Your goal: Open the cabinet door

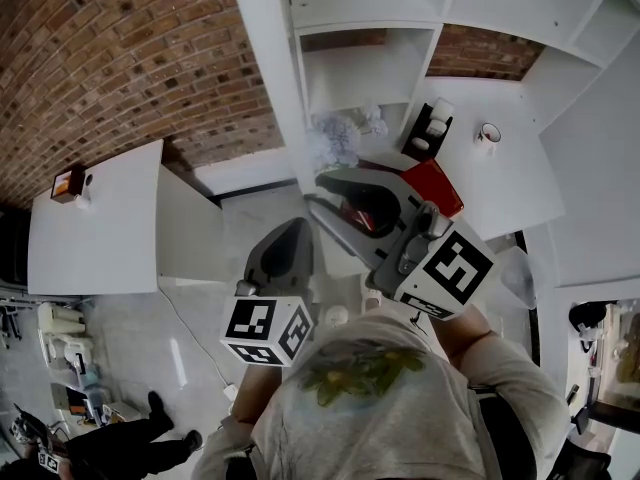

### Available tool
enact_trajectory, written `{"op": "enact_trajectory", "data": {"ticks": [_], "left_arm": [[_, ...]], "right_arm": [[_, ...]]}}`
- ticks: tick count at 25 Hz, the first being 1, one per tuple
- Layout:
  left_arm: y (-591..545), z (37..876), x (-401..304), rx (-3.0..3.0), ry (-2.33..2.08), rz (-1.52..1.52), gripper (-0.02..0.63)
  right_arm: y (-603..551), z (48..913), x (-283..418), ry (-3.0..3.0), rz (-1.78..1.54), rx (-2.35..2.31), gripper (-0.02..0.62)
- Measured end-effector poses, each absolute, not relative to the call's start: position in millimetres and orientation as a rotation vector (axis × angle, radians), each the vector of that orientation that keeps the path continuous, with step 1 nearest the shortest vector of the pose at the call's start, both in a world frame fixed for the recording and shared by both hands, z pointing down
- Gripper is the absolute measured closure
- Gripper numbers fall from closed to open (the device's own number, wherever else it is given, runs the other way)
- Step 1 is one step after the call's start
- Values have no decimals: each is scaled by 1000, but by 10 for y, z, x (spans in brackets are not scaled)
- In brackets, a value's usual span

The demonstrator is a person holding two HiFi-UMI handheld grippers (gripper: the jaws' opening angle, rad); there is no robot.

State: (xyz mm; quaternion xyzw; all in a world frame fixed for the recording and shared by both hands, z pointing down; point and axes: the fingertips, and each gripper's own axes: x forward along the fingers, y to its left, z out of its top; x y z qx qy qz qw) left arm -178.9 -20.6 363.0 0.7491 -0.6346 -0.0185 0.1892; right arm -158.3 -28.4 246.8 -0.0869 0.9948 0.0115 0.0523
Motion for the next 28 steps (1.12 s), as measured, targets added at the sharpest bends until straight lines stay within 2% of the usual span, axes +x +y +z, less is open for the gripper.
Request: {"op": "enact_trajectory", "data": {"ticks": [13,28], "left_arm": [[-215,3706,-1687,2128,-1729,-27,595],[-321,3836,-1354,2167,-1615,18,595]], "right_arm": [[-298,3044,-1381,3097,-200,-354,552],[-324,3499,-1098,3176,-306,-506,566]]}}
